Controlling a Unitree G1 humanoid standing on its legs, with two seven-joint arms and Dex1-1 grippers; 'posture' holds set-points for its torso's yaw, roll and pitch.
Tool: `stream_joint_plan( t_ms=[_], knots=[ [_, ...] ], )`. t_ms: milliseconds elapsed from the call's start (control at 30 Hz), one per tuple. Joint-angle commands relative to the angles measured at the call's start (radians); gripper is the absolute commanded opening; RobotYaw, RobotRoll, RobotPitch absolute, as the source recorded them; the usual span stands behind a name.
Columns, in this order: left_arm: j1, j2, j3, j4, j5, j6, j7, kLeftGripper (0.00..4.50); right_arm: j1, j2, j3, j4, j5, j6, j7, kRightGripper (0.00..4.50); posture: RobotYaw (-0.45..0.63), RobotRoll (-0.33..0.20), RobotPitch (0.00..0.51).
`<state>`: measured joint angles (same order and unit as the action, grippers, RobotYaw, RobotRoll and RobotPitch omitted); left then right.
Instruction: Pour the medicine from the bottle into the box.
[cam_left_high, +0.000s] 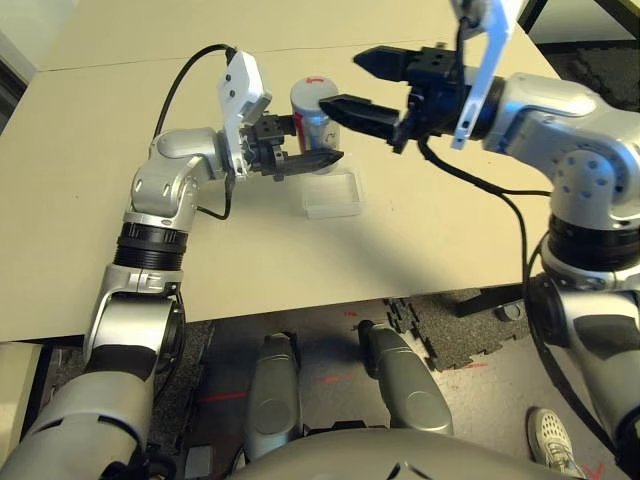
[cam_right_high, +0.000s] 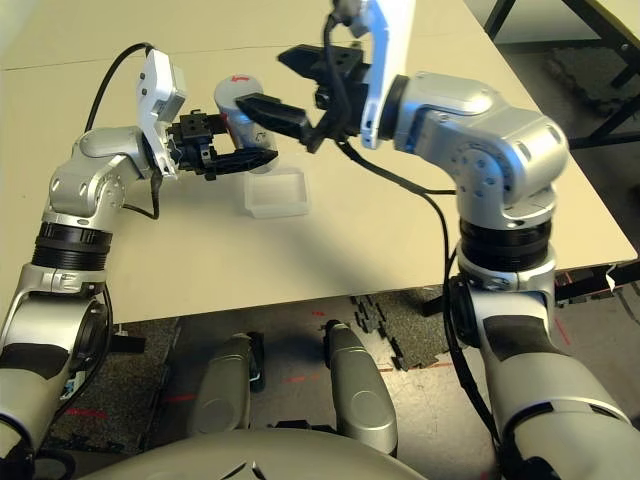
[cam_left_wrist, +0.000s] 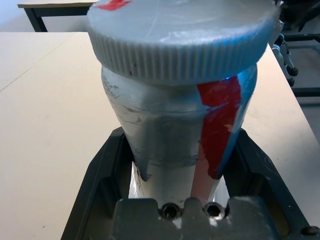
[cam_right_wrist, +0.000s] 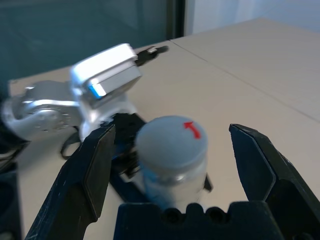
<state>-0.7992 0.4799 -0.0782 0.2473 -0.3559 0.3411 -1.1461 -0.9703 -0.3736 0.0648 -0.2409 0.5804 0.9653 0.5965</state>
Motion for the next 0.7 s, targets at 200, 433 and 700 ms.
stream_joint_plan(
  t_ms=[200, 433, 700],
  knots=[
    [0.002, -0.007, -0.009, -0.034, -0.003, 0.008, -0.004, 2.77, -0.035, 0.020, 0.041, 0.054, -0.035, -0.060, 0.041, 4.50, 0.01, 0.000, 0.183],
    [0.007, -0.010, -0.007, -0.039, -0.005, 0.011, -0.002, 2.77, -0.025, 0.019, 0.055, 0.042, -0.034, -0.046, 0.054, 4.50, 0.01, 0.000, 0.187],
    [0.003, -0.018, -0.005, -0.039, -0.007, 0.014, 0.000, 2.77, -0.007, 0.006, 0.055, 0.049, -0.061, -0.050, 0.041, 4.50, 0.00, 0.000, 0.191]
  ],
)
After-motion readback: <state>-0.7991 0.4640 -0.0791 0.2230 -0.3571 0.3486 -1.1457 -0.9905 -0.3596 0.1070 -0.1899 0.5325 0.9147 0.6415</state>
